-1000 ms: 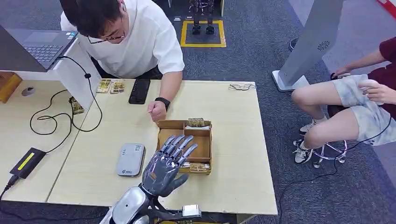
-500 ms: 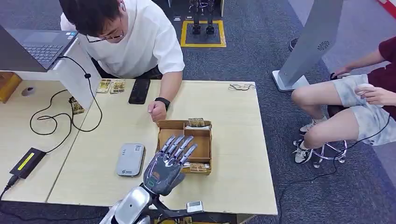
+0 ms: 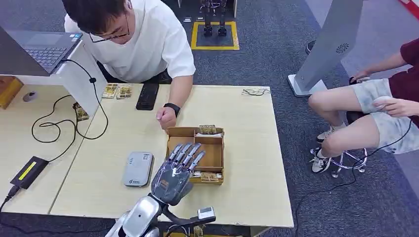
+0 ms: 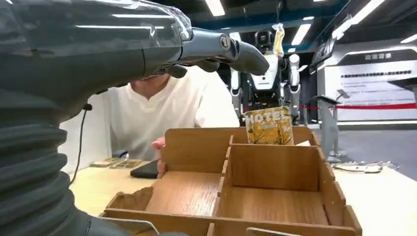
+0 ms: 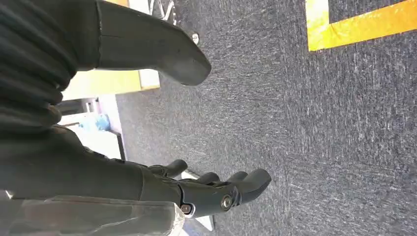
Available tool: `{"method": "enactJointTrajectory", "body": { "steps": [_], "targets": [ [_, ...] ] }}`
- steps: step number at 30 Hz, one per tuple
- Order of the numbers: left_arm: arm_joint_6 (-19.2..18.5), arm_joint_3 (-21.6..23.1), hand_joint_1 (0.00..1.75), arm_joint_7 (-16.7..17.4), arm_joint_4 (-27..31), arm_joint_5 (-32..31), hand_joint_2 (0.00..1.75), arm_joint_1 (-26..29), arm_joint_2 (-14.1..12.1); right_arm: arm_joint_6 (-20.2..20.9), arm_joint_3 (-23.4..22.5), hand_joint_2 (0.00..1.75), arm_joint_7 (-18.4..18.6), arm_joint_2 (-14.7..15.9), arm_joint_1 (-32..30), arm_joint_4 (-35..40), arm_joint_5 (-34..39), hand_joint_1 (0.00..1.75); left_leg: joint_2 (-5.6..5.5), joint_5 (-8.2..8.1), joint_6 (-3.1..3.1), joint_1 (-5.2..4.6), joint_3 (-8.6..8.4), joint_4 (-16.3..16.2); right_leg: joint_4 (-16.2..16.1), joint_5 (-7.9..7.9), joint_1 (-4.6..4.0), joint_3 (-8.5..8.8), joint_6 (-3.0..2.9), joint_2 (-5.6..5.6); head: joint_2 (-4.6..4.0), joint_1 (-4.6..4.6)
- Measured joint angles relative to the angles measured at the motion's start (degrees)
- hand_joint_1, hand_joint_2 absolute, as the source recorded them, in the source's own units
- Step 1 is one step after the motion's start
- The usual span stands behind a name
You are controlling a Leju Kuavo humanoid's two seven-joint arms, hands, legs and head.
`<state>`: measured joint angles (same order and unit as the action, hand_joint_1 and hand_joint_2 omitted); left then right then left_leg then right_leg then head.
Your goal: Pass the card to the sensor for recognition and then transmit it.
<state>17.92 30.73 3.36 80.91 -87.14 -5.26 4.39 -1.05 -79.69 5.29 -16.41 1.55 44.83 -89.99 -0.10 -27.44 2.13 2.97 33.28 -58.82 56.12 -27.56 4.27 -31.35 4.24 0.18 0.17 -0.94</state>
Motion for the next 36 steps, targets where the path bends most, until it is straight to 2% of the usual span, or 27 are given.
{"method": "enactJointTrajectory", "body": {
  "steps": [5,15,28,35,36],
  "targets": [
    [-1.2,-0.1,0.00,4.6,0.0,0.0,1.75,0.0,0.0,0.0,0.0,1.75,0.6,-0.5,0.0,0.7,0.0,0.00,0.00,0.00,0.00,0.00,0.00,0.0,0.0,0.00,0.00,0.00,0.00,0.00,0.00,0.00],
    [-4.3,-0.8,0.00,9.7,0.0,-0.1,1.75,0.2,0.0,0.9,0.0,1.75,1.5,-1.9,0.0,3.2,0.0,0.00,-0.01,0.00,0.00,0.00,0.01,0.0,0.0,0.00,0.00,0.01,0.00,0.00,0.00,0.02],
    [-5.3,-1.0,0.00,9.5,0.0,-0.1,1.75,0.2,0.0,1.1,0.0,1.75,1.5,-2.4,0.1,4.3,0.0,0.00,-0.01,0.00,0.00,0.00,0.01,0.0,0.0,0.00,0.00,0.01,0.00,0.00,0.00,0.02],
    [-5.1,-1.4,0.00,4.1,-0.4,-0.1,1.75,0.2,0.5,1.1,0.0,1.75,1.8,-2.5,0.1,4.3,0.0,0.00,-0.01,0.00,0.00,0.00,0.01,0.0,0.0,0.00,0.00,0.01,0.00,0.01,0.00,0.02],
    [-5.0,-1.4,0.47,3.5,-0.5,-0.1,1.75,0.3,0.6,1.1,0.0,1.75,1.8,-2.5,0.1,4.3,0.0,0.00,-0.01,0.00,0.00,0.00,0.01,0.0,0.0,0.00,0.00,0.01,0.00,0.00,0.00,0.02]
  ]
}}
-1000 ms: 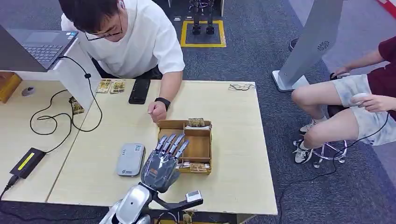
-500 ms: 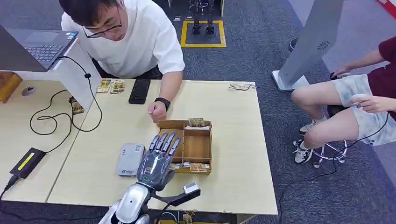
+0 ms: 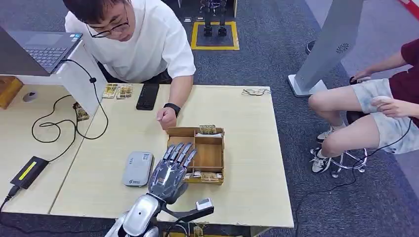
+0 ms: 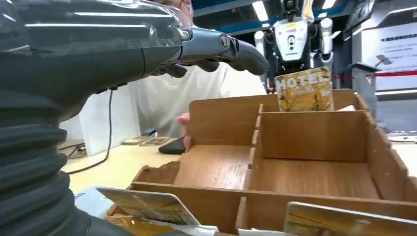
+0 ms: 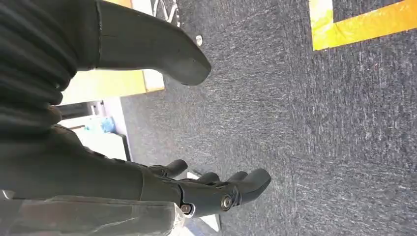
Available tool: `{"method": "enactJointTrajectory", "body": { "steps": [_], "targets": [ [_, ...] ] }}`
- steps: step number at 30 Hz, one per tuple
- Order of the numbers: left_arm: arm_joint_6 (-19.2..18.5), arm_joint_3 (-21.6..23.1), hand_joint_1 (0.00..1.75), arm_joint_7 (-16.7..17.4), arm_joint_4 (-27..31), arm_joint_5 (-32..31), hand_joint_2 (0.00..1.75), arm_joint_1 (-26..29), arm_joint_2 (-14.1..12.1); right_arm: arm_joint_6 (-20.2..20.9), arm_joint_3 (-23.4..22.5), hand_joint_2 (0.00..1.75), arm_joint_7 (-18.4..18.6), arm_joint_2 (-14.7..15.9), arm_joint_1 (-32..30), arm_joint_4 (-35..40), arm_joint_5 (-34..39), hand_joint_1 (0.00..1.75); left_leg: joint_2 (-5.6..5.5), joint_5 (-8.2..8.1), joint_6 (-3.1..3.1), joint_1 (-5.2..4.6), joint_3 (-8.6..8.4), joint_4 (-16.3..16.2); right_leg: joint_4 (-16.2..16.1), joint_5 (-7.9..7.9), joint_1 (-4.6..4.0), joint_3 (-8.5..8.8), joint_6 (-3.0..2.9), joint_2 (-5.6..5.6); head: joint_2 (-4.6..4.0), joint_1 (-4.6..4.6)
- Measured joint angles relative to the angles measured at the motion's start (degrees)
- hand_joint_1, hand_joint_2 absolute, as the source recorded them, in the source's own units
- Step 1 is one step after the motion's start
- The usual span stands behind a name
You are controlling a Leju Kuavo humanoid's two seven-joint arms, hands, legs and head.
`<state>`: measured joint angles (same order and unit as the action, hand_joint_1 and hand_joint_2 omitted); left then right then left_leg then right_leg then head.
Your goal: Pass the card to the sensor for recognition and then transmit it.
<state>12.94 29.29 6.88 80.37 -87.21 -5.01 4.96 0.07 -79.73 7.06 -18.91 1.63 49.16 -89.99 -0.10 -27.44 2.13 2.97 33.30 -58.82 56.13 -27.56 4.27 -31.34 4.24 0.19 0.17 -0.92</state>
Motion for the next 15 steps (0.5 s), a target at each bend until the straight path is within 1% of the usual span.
{"method": "enactJointTrajectory", "body": {
  "steps": [1,6,8,11,15],
  "targets": [
    [0.2,-0.1,1.75,-0.7,-0.1,0.0,1.75,0.0,0.2,0.0,0.0,1.75,0.0,0.0,0.0,0.0,0.0,0.00,0.00,0.00,0.00,0.00,0.00,0.0,0.0,0.00,0.00,0.00,0.00,0.00,0.00,-0.02],
    [1.3,-1.0,1.75,-4.3,-0.4,0.2,1.75,0.4,0.9,0.0,0.0,1.75,-0.3,0.0,0.0,0.0,0.0,0.00,0.00,0.00,0.00,0.00,0.00,0.0,0.0,0.00,0.00,0.00,0.00,0.00,0.00,0.00],
    [1.7,-1.2,1.75,-5.3,-0.4,0.5,1.75,0.6,0.9,-0.1,0.0,1.75,-0.3,0.0,0.0,0.0,0.0,0.00,0.00,0.00,0.00,0.00,0.00,0.0,0.0,0.00,0.00,0.00,0.00,0.00,0.00,-0.02],
    [2.0,-1.9,1.75,-5.8,-0.4,0.5,1.75,1.1,1.6,-0.2,0.0,1.75,-0.4,0.0,0.0,0.0,0.0,0.00,0.00,0.00,0.00,0.00,0.00,0.0,0.0,0.00,0.00,0.00,0.00,0.00,0.00,0.00],
    [1.9,-2.0,1.75,-6.4,-0.7,0.5,1.75,1.2,1.7,-0.2,0.0,1.75,-0.5,0.0,0.0,0.0,0.0,0.00,0.00,0.00,0.00,0.00,0.00,0.0,0.0,0.00,0.00,0.00,0.00,0.00,0.00,-0.02]
  ]
}}
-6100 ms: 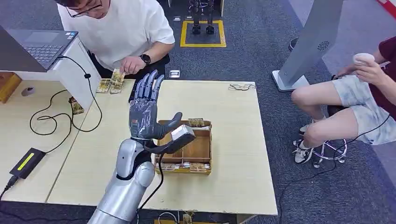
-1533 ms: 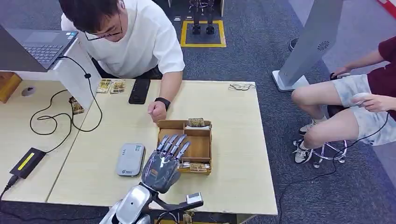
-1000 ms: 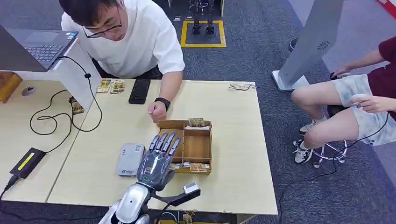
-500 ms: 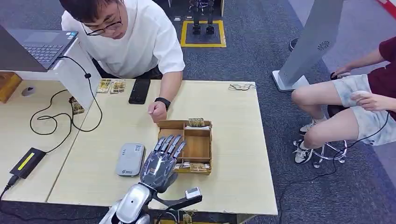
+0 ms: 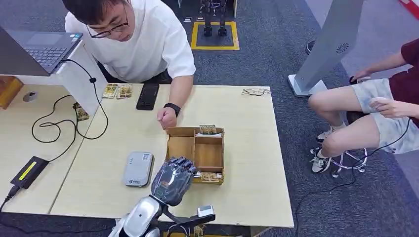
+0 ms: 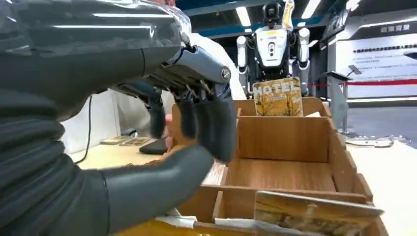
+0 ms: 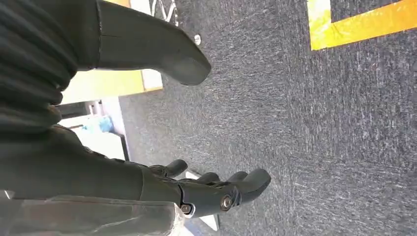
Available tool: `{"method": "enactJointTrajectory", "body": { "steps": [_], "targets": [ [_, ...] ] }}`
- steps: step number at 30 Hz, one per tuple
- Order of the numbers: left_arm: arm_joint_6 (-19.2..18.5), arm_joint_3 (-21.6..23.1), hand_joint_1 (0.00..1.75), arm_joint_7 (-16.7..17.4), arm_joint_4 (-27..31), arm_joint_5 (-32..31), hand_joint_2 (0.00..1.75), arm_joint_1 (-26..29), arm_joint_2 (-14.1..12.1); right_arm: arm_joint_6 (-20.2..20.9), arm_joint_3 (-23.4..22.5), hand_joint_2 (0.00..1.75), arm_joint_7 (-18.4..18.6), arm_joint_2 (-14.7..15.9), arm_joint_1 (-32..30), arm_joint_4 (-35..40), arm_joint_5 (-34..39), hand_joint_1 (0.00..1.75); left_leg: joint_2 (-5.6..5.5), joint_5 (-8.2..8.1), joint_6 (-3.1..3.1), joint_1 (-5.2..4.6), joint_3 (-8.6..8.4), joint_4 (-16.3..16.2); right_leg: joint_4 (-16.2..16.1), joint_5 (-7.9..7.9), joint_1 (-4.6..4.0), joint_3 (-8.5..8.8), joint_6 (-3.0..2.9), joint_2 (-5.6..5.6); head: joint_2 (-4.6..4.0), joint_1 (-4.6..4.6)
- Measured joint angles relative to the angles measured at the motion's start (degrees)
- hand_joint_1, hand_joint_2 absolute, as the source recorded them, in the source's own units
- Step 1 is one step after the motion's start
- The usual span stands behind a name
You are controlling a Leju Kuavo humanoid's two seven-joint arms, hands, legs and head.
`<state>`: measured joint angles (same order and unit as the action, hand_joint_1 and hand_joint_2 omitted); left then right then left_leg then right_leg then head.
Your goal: Pass the card to the sensor for recognition and then transmit it.
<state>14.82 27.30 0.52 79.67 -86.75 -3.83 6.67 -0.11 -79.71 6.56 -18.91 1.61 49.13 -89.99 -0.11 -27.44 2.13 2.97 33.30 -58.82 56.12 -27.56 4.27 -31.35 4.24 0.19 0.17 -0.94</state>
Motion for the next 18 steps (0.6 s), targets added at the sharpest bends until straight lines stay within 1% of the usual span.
{"method": "enactJointTrajectory", "body": {
  "steps": [4,11,18],
  "targets": [
    [-0.3,0.0,1.75,0.0,-1.2,0.0,1.75,0.0,-0.1,0.0,0.0,1.75,0.0,0.0,0.0,0.0,0.0,0.00,0.00,0.00,0.00,0.00,0.00,0.0,0.0,0.00,0.00,0.00,0.00,0.00,0.00,0.02],
    [-0.3,0.0,1.75,0.0,-1.3,0.0,1.75,0.0,-0.1,0.0,0.0,1.75,0.0,0.0,0.0,0.0,0.0,0.00,0.00,0.00,0.00,0.00,0.00,0.0,0.0,0.00,0.00,0.00,0.00,0.00,0.00,0.02],
    [-0.9,0.0,1.75,0.0,-3.9,0.1,1.75,-0.1,-0.4,-0.2,0.5,1.75,0.0,0.0,0.0,0.0,0.0,0.00,0.00,0.00,0.00,0.00,-0.01,0.0,0.0,0.00,0.00,0.00,0.00,0.00,0.00,0.00]
  ]
}}
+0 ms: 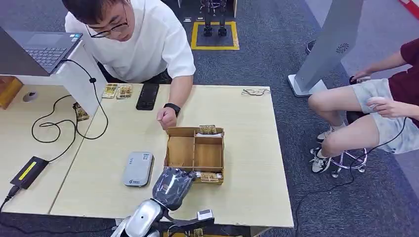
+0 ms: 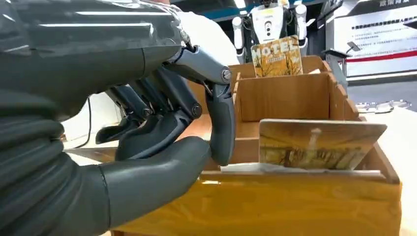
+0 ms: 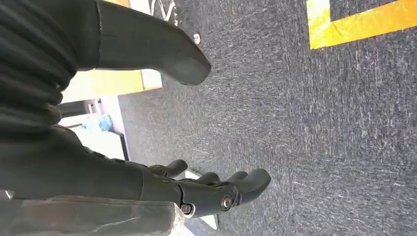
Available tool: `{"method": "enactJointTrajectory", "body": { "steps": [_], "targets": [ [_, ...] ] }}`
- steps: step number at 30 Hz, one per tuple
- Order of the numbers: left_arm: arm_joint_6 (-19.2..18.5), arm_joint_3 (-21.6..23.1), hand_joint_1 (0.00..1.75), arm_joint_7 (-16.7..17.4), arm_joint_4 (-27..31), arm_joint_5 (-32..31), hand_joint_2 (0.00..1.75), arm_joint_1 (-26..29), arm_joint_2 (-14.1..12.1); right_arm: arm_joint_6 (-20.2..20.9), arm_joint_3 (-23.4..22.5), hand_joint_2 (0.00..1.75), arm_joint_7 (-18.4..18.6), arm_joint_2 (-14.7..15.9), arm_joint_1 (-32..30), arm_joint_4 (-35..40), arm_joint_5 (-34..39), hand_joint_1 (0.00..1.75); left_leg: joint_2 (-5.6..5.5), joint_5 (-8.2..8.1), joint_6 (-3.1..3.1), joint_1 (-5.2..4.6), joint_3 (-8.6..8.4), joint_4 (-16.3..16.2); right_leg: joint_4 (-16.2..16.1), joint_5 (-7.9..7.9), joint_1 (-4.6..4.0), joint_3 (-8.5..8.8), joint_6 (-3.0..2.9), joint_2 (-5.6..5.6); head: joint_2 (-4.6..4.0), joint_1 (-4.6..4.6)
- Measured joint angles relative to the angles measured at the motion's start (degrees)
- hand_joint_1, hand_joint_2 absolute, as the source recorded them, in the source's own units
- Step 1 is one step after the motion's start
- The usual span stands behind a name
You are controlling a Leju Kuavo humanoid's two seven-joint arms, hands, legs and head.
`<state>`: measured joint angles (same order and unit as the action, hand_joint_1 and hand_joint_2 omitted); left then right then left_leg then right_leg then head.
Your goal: Pass the card to the sensor for recognition and then transmit it.
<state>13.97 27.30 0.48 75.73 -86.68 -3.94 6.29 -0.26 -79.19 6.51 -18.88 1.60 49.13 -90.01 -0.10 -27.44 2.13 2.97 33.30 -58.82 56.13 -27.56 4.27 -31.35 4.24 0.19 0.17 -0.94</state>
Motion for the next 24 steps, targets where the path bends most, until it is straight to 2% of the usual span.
{"method": "enactJointTrajectory", "body": {
  "steps": [3,4,5,10,24],
  "targets": [
    [0.1,0.0,1.75,-0.7,-0.1,0.0,1.75,0.0,0.0,0.0,0.1,1.75,-0.1,0.0,0.0,0.0,0.0,0.00,0.00,0.00,0.00,0.00,0.00,0.0,0.0,0.00,0.00,0.00,0.00,0.00,0.00,0.00],
    [0.2,0.0,1.64,-0.7,-0.1,0.1,1.75,0.0,0.0,0.0,0.2,1.75,-0.1,0.0,0.0,0.0,0.0,0.00,0.00,0.00,0.00,0.00,0.00,0.0,0.0,0.00,0.00,0.00,0.00,0.00,0.00,0.00],
    [0.2,0.0,0.00,-0.7,-0.2,0.1,1.75,0.0,0.0,0.0,0.2,1.75,-0.1,0.0,0.0,0.0,0.0,0.00,0.00,0.00,0.00,0.00,0.00,0.0,0.0,0.00,0.00,0.01,0.00,0.00,0.00,0.02],
    [1.8,0.0,0.00,0.6,-0.2,-0.2,1.75,0.3,0.3,0.2,0.3,1.75,-0.1,0.0,0.0,0.1,0.0,0.00,0.00,0.00,0.00,0.00,0.00,0.0,0.0,0.00,0.00,0.01,0.00,0.00,0.00,0.02],
    [2.8,-1.7,0.00,0.4,2.1,-0.3,1.75,2.0,2.0,0.3,0.5,1.75,0.2,-0.2,-0.1,1.0,0.0,0.00,-0.01,0.00,0.00,0.00,0.01,0.0,0.0,0.00,0.00,0.01,0.00,0.02,0.00,0.02]
  ]
}}
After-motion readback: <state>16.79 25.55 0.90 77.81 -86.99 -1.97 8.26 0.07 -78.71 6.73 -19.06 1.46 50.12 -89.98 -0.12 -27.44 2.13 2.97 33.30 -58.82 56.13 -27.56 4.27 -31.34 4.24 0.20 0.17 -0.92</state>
